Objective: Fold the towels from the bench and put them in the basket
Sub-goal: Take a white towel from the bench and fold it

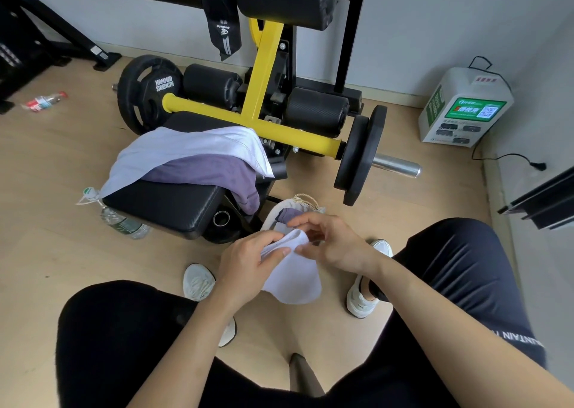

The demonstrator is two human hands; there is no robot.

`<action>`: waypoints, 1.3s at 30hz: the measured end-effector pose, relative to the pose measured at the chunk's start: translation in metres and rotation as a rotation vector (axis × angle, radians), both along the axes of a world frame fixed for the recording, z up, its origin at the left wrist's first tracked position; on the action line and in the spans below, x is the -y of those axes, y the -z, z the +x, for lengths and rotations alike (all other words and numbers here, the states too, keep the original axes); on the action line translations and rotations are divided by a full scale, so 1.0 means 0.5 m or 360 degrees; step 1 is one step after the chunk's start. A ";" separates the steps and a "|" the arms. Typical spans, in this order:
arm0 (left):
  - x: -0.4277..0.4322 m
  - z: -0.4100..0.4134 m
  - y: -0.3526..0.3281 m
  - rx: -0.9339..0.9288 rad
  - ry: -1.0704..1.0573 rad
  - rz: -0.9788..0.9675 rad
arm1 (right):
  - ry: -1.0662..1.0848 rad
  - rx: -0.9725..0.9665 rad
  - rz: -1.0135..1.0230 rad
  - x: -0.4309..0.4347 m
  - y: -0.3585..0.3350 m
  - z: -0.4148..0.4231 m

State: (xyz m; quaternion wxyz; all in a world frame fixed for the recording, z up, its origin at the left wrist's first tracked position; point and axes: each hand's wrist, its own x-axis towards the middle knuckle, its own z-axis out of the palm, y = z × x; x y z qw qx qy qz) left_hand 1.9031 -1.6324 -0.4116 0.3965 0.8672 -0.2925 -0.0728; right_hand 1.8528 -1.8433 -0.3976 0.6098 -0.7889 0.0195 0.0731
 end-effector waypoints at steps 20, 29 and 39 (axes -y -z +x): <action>-0.102 0.072 -0.068 -0.0425 -0.0647 -0.0827 | -0.0202 -0.0579 -0.0614 0.028 0.080 0.013; -0.131 0.116 -0.048 -0.0477 -0.1104 -0.0922 | 0.0085 -0.0488 -0.0471 0.088 0.046 0.040; -0.143 0.104 -0.018 -0.0459 -0.1054 -0.0566 | 0.0643 -0.0279 -0.0038 0.097 0.018 0.024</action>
